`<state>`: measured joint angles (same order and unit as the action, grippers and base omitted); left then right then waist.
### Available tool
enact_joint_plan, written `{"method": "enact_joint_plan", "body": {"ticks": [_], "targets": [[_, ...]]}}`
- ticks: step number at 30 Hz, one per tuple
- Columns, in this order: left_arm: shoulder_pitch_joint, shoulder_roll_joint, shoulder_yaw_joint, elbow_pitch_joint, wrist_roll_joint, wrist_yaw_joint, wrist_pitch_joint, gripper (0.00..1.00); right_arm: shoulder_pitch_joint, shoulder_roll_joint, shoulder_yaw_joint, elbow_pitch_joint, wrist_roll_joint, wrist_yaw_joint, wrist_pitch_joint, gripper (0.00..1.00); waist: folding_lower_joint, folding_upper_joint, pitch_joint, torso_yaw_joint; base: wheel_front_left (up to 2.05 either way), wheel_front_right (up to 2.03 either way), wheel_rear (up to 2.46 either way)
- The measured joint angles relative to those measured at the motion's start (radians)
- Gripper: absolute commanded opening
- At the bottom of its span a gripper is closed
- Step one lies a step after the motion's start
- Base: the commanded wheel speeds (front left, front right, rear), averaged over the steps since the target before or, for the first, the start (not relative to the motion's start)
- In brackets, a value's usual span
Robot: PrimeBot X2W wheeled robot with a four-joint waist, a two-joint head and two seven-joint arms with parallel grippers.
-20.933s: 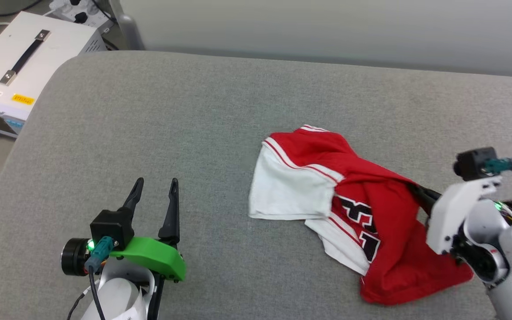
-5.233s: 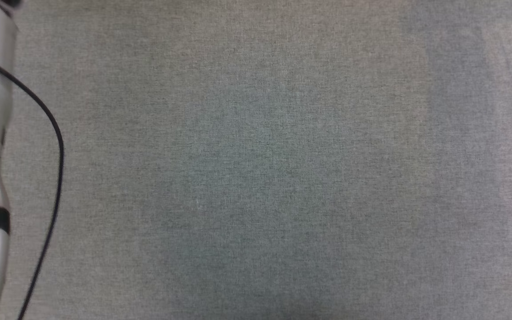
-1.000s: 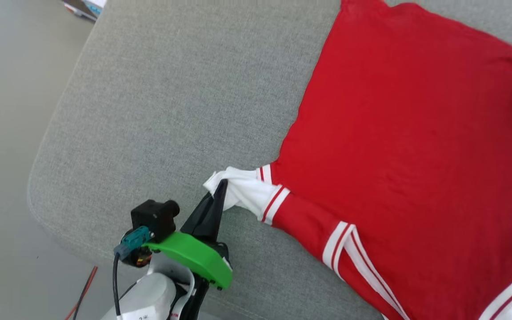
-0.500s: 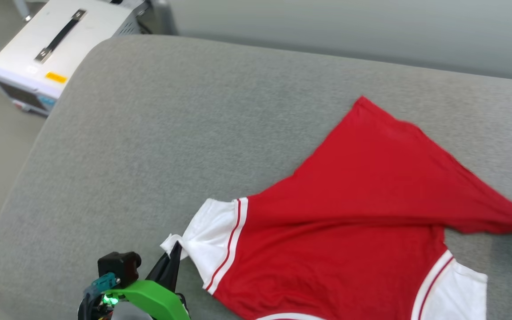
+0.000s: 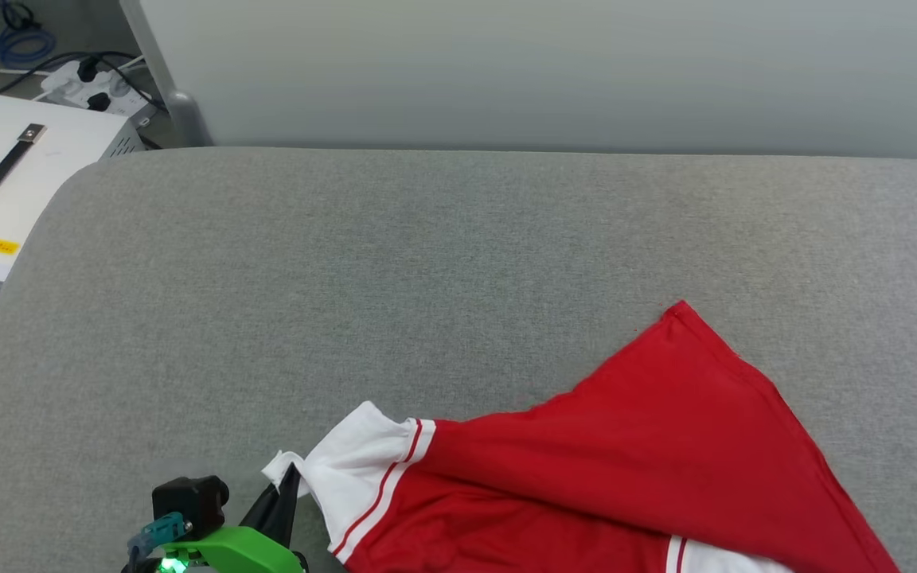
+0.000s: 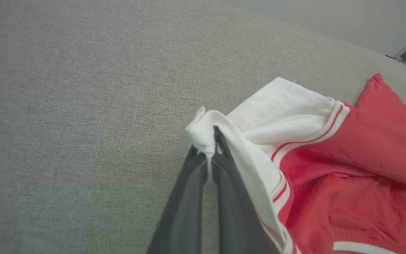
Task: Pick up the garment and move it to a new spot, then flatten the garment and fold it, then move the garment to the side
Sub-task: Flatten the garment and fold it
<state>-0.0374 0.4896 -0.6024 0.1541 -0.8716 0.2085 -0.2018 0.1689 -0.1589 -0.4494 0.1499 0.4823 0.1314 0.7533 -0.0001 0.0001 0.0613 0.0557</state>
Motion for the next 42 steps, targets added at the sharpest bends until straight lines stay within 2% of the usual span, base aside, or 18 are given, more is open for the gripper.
{"method": "enact_joint_plan", "body": {"ticks": [4, 5, 6, 10, 14, 16, 20, 23, 26, 29, 34, 38, 42], "targets": [[0.000, 0.003, -0.002, -0.004, 0.000, 0.007, 0.002, 0.00, 0.073, 0.086, -0.017, -0.050, -0.006, 0.000, -0.020, 0.00, 0.0000, 0.0000, -0.006, -0.024, 0.00, 0.00, 0.00], [0.000, 0.003, -0.002, -0.005, 0.000, 0.007, 0.005, 0.00, 0.078, 0.093, -0.018, -0.053, -0.003, 0.000, -0.036, 0.66, 0.0000, 0.0000, -0.006, -0.027, 0.00, 0.00, 0.00], [-0.001, 0.004, -0.003, -0.007, 0.000, 0.007, 0.009, 0.00, 0.080, 0.096, -0.014, -0.057, -0.004, 0.000, -0.057, 1.00, 0.0000, 0.0000, -0.004, -0.031, 0.00, 0.00, 0.00], [-0.002, 0.008, -0.004, -0.011, 0.000, 0.008, 0.010, 0.00, 0.071, 0.100, 0.003, -0.080, -0.003, 0.000, -0.195, 1.00, 0.0000, 0.0000, 0.007, -0.035, 0.00, 0.00, 0.00], [-0.006, 0.010, -0.007, -0.018, 0.001, 0.008, 0.018, 0.00, 0.004, 0.081, 0.025, -0.124, -0.013, 0.000, -0.440, 1.00, 0.0000, 0.0000, 0.017, -0.032, 0.00, 0.00, 0.00], [-0.010, 0.010, -0.007, -0.022, 0.002, 0.008, 0.018, 0.00, -0.040, 0.067, 0.041, -0.122, -0.022, 0.000, -0.526, 1.00, 0.0000, 0.0000, 0.023, -0.030, 0.00, 0.00, 0.00], [-0.031, 0.008, -0.010, -0.024, 0.003, 0.008, 0.019, 0.00, -0.129, 0.032, 0.101, -0.069, -0.031, 0.000, -0.601, 1.00, 0.0000, 0.0000, 0.041, -0.023, 0.00, 0.00, 0.00], [-0.056, 0.000, -0.015, -0.023, 0.011, 0.007, 0.019, 0.00, -0.216, -0.011, 0.152, -0.015, -0.031, 0.000, -0.608, 1.00, 0.0000, 0.0000, 0.060, -0.014, 0.00, 0.00, 0.00], [-0.094, -0.020, -0.023, -0.015, 0.017, -0.002, 0.019, 0.00, -0.298, -0.065, 0.199, 0.033, -0.031, 0.000, -0.595, 1.00, 0.0000, 0.0000, 0.079, 0.003, 0.00, 0.00, 0.00], [-0.131, -0.048, -0.034, 0.001, 0.022, -0.017, 0.017, 0.00, -0.364, -0.133, 0.269, 0.081, -0.030, 0.000, -0.535, 1.00, 0.0000, 0.0000, 0.096, 0.029, 0.00, 0.00, 0.00], [-0.177, -0.082, -0.049, 0.031, 0.036, -0.035, 0.007, 0.00, -0.481, -0.249, 0.404, 0.155, 0.004, 0.000, -0.288, 1.00, 0.0002, 0.0000, 0.128, 0.073, 0.00, 0.00, 0.00], [-0.202, -0.100, -0.058, 0.036, 0.044, -0.039, -0.002, 0.00, -0.557, -0.310, 0.488, 0.179, 0.045, 0.000, -0.114, 1.00, 0.0003, 0.0000, 0.148, 0.110, 0.00, 0.00, 0.00], [-0.229, -0.115, -0.068, 0.038, 0.053, -0.049, -0.005, 0.00, -0.599, -0.345, 0.561, 0.196, 0.067, 0.000, -0.025, 1.00, 0.0002, 0.0000, 0.171, 0.140, 0.00, 0.00, 0.00]]}}
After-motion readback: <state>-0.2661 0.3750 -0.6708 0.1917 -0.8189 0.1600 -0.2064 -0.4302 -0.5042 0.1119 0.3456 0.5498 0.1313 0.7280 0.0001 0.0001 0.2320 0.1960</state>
